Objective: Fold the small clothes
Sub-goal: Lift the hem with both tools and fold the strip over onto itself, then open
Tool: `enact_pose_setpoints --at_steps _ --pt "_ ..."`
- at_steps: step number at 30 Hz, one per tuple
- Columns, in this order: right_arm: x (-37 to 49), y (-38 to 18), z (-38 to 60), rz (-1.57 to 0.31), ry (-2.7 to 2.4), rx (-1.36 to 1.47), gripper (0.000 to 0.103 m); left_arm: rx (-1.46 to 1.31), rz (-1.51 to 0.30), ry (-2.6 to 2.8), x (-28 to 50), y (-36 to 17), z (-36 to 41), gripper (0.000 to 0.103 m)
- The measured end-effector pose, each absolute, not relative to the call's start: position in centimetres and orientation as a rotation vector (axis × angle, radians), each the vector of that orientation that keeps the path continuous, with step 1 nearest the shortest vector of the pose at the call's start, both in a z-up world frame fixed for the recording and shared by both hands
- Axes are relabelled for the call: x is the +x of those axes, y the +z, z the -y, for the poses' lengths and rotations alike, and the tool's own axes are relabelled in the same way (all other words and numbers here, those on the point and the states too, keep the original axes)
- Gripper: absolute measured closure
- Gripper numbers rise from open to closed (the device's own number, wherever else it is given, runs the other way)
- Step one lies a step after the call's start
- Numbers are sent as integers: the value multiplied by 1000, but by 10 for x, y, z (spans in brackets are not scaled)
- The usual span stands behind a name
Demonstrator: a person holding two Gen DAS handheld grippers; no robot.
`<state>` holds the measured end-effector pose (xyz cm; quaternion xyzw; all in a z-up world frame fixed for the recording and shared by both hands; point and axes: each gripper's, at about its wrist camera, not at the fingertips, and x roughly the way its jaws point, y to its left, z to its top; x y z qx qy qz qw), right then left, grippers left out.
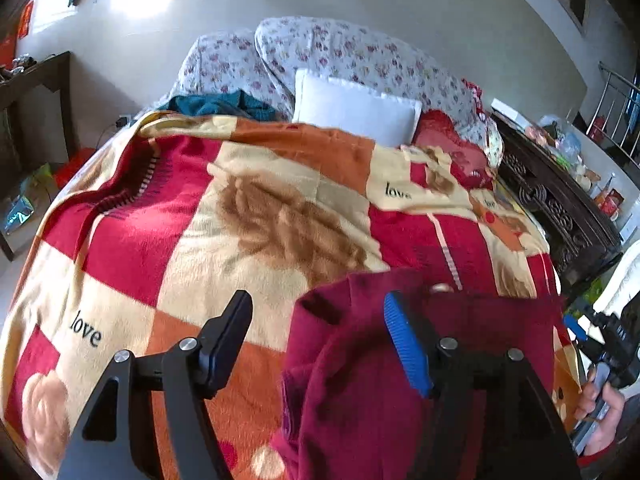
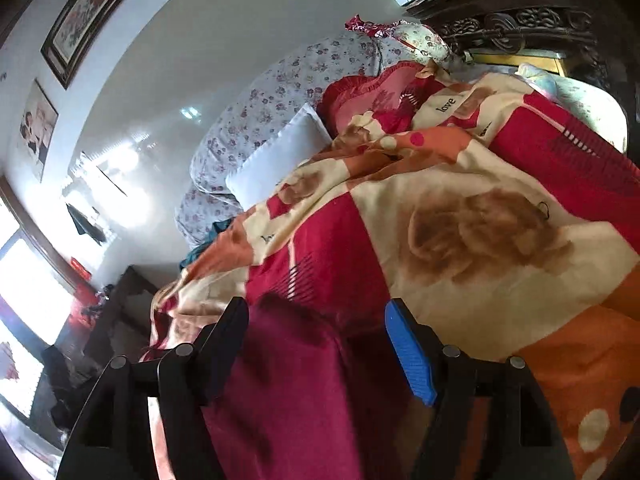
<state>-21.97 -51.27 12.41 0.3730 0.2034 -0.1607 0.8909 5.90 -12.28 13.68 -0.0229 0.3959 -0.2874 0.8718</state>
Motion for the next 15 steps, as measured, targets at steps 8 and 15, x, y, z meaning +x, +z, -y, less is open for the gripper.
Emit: enact_pose_setpoints --at_steps 8,15 --pt "-175 108 478 -615 -371 546 37 118 -801 -600 40 112 160 32" --pt "-146 98 485 -645 -411 432 94 209 -832 -491 69 85 193 77"
